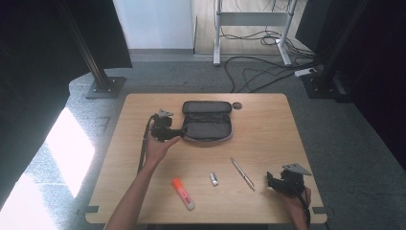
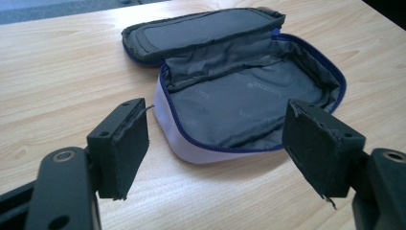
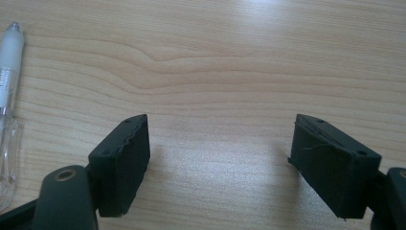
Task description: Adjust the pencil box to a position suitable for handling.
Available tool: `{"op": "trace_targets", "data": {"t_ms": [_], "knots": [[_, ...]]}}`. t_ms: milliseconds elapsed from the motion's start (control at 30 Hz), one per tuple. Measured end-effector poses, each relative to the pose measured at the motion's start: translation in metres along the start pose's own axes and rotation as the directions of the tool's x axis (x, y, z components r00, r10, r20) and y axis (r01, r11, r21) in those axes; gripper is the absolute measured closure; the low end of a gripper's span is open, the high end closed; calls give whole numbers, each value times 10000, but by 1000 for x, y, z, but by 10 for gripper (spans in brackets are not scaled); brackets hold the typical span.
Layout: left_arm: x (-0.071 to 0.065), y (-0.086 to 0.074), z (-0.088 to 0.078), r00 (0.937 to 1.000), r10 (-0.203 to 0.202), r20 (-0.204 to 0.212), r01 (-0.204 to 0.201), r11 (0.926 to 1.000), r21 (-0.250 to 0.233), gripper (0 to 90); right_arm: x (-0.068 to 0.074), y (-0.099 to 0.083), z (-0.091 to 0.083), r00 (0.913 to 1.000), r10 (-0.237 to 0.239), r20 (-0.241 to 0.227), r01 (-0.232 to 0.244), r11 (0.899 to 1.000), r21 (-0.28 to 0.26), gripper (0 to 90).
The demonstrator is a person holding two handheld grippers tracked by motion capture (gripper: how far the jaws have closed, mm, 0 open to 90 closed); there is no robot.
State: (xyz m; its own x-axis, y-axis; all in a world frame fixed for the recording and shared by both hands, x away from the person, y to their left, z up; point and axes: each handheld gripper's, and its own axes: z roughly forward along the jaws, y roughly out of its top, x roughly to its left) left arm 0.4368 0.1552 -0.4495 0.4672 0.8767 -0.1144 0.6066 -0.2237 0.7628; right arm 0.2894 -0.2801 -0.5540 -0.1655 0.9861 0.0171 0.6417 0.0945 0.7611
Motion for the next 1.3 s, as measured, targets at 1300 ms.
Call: {"op": "trace_targets", "data": {"t_ms": [1300], "knots": [[18, 0, 75, 9974, -556, -452, 605, 9915, 1156, 350, 2, 0, 1, 9999, -129, -26, 130, 9999, 72, 218]]}}
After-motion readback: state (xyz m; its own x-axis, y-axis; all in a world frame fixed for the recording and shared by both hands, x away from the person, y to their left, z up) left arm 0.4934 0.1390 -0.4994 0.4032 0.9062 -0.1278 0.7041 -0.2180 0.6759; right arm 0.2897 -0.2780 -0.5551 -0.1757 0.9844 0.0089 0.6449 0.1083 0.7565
